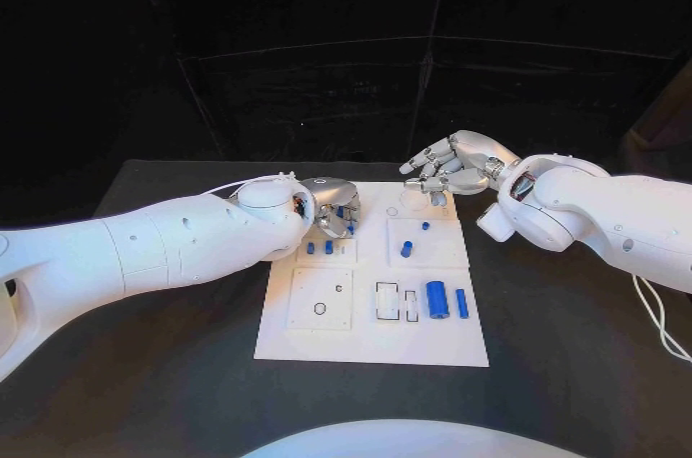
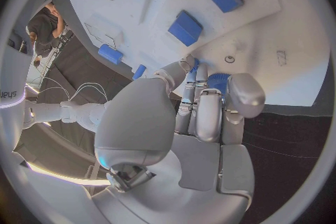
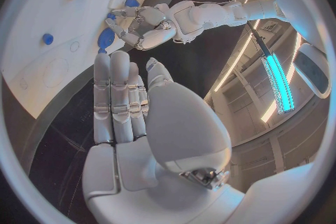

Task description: Assemble the parts on the task board

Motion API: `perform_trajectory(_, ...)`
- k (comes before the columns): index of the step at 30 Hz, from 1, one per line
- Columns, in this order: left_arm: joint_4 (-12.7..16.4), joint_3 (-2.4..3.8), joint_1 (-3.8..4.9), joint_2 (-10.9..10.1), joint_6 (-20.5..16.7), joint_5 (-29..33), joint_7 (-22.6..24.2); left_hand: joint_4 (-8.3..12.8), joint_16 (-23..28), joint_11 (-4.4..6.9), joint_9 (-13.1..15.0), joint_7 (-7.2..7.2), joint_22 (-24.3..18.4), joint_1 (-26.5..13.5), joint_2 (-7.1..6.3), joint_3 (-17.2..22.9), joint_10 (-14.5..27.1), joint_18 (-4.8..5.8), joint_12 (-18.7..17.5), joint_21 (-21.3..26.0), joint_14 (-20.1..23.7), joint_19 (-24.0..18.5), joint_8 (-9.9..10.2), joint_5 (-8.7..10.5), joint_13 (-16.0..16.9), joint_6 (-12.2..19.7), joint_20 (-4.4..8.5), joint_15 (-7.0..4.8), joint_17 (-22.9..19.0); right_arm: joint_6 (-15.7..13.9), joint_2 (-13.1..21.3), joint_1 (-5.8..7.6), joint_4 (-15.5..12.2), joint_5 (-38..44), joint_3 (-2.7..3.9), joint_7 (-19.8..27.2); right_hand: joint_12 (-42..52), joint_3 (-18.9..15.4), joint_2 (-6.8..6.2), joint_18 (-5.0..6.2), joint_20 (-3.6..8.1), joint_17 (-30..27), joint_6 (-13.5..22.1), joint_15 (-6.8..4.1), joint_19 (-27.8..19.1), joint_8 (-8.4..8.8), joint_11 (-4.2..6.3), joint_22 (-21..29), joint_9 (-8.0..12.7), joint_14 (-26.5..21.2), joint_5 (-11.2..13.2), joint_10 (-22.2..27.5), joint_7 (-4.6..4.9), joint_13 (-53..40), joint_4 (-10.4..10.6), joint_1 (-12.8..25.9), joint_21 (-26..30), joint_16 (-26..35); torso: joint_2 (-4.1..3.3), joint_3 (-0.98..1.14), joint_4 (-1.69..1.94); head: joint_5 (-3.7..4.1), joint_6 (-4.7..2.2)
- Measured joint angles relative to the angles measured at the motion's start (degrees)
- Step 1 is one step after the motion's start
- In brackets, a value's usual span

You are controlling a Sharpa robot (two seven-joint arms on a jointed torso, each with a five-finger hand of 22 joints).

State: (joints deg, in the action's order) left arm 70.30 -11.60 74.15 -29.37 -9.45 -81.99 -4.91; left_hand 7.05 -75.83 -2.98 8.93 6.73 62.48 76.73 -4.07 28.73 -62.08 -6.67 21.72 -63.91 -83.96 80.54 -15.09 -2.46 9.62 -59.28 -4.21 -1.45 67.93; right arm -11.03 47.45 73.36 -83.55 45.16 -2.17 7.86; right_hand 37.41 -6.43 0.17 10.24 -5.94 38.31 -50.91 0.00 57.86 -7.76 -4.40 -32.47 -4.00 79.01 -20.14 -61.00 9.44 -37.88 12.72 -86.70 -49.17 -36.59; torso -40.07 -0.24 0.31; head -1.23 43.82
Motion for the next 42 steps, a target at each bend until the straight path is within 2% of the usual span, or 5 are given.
perform_trajectory(3,1.05,0.52,-0.01,-0.97,-0.57,0.09,0.14,0.25,0.0,-0.07,-0.1,0.01,0.21,0.0,0.0,0.25,-0.09,0.0,-0.45,-0.34,0.0,0.0,0.4,0.0,-0.25,-0.01,0.0,0.0,-0.09,0.0,0.0,0.0,0.04,0.0,0.0,0.01,0.0,0.0,0.0,0.0,0.0,0.0,0.0,0.0,0.0,0.0,0.0,0.0,0.0,0.0,0.0,0.0,0.0,0.0,0.0,0.0,0.0,0.0,0.02,0.0,0.0,-0.04,-0.08)
perform_trajectory(10,4.14,2.73,0.12,-4.08,-1.64,0.88,0.59,0.33,0.0,-0.19,-0.38,0.03,0.46,-0.3,-0.3,0.39,-0.39,0.0,-1.16,-0.33,0.0,0.0,0.84,0.0,-0.76,-0.02,0.0,0.0,-0.24,0.0,0.07,0.0,0.09,0.02,0.0,0.03,0.0,0.0,0.0,0.0,0.0,0.0,0.0,0.0,0.0,0.0,0.0,0.0,0.0,0.0,0.0,0.0,0.0,0.0,0.0,0.0,0.0,0.0,0.06,-0.01,0.09,-0.12,-0.24)
perform_trajectory(14,5.14,3.43,0.13,-6.09,-1.91,1.81,0.7,0.31,0.0,-0.2,-0.51,0.13,0.47,-0.63,-0.5,0.63,-0.4,-0.01,-1.34,-0.51,0.0,0.0,1.11,0.0,-0.95,-0.13,0.0,0.01,-0.36,0.0,0.16,0.0,0.09,0.02,0.0,0.04,0.0,0.0,0.0,0.0,0.0,-0.01,0.0,0.0,0.0,0.0,0.0,-0.01,0.0,0.0,0.0,0.0,0.0,0.0,0.0,0.0,0.0,0.0,0.07,-0.02,0.11,-0.24,-0.27)
perform_trajectory(25,5.94,3.8,0.09,-9.7,-0.2,3.77,0.22,0.31,0.0,-0.38,-0.8,0.23,0.87,-1.5,-0.9,0.63,-0.62,0.0,-2.2,-0.66,0.0,0.0,1.8,-0.01,-1.47,-0.22,0.0,0.01,-0.66,0.03,0.32,0.0,0.09,0.02,0.0,0.04,0.0,0.0,0.0,0.0,0.0,-0.01,0.0,0.0,0.0,0.0,0.0,-0.01,0.0,0.0,0.0,0.0,0.0,-0.01,0.0,0.0,0.0,0.0,0.02,0.01,0.02,-0.29,-0.31)
perform_trajectory(42,4.27,3.78,-0.26,-8.89,4.58,4.55,-0.78,0.31,0.0,-0.6,-0.87,0.23,0.95,-1.98,-0.96,0.63,-0.8,0.0,-2.52,-0.89,0.0,-0.01,2.13,-0.01,-1.62,-0.21,-0.01,0.01,-0.87,0.07,0.21,-0.01,0.22,0.06,-0.01,0.05,0.0,0.0,0.0,0.0,0.0,-0.02,0.0,0.0,0.0,0.0,0.0,0.04,0.0,0.0,0.0,0.0,0.0,0.03,0.0,0.0,0.24,0.0,-0.03,0.04,-0.13,-0.27,-0.05)
